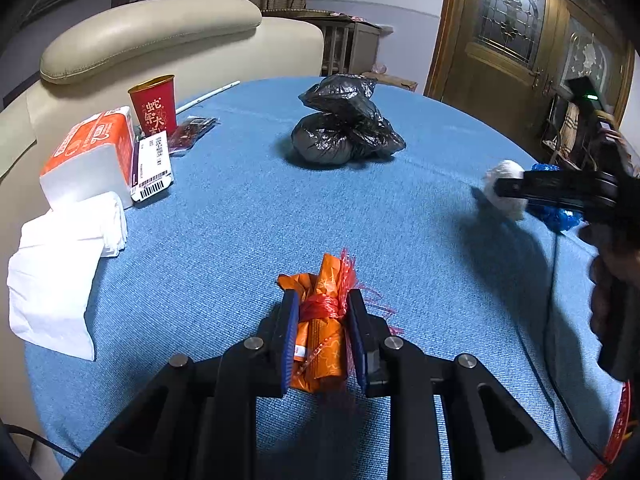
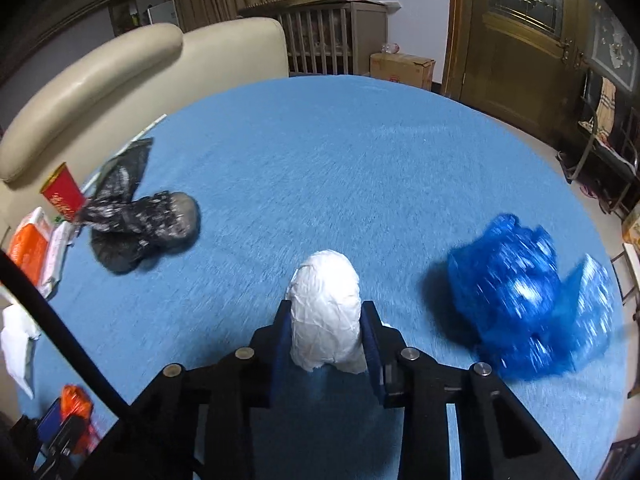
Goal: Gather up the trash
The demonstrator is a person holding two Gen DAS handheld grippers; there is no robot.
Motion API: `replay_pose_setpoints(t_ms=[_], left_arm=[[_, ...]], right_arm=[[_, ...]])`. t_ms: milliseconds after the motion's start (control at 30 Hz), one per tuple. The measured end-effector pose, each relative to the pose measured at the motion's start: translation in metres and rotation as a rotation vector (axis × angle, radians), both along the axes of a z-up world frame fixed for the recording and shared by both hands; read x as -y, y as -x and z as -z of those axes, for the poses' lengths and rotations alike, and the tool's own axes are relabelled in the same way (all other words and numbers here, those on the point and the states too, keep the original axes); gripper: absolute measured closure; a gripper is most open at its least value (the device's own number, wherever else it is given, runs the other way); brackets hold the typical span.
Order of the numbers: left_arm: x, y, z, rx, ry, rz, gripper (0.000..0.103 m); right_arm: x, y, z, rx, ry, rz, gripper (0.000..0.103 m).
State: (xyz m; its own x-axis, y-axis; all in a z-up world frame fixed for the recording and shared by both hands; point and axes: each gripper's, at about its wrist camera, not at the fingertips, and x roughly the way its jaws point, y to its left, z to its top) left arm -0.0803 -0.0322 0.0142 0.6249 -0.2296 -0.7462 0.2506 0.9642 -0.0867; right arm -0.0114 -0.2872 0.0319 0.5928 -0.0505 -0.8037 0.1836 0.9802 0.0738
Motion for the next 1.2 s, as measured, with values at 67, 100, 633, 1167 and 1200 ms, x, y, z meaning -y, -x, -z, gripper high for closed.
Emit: replay_pose_setpoints(t_ms=[67, 100, 633, 1167, 1200], left_arm=[[0.0, 0.0, 0.0, 0.001, -0.003, 0.0, 0.078], [0.0, 0.0, 0.0, 0.001, -0.005, 0.001, 0.078], [0.008, 0.002, -0.001, 0.018, -0.068, 0.001, 0.078], [0.056, 0.047, -0.064, 0.114, 0.019, 0.131, 0.078], [0.061, 0.051, -0.067, 0.112, 0.025, 0.147, 0.078]], right_arm=[[0.001, 0.016, -0.006, 0.019, -0.022, 0.005, 0.068], [0.001, 0.024, -0.01, 0.029, -0.041, 0.008, 0.068], [0.003, 0.188, -0.039, 0.164, -0.299, 0.115, 0.068], [0.045, 0.27, -0.059, 0.28, -0.369, 0.24, 0.068], [0.046, 0.272, -0.058, 0.28, -0.372, 0.244, 0.068]])
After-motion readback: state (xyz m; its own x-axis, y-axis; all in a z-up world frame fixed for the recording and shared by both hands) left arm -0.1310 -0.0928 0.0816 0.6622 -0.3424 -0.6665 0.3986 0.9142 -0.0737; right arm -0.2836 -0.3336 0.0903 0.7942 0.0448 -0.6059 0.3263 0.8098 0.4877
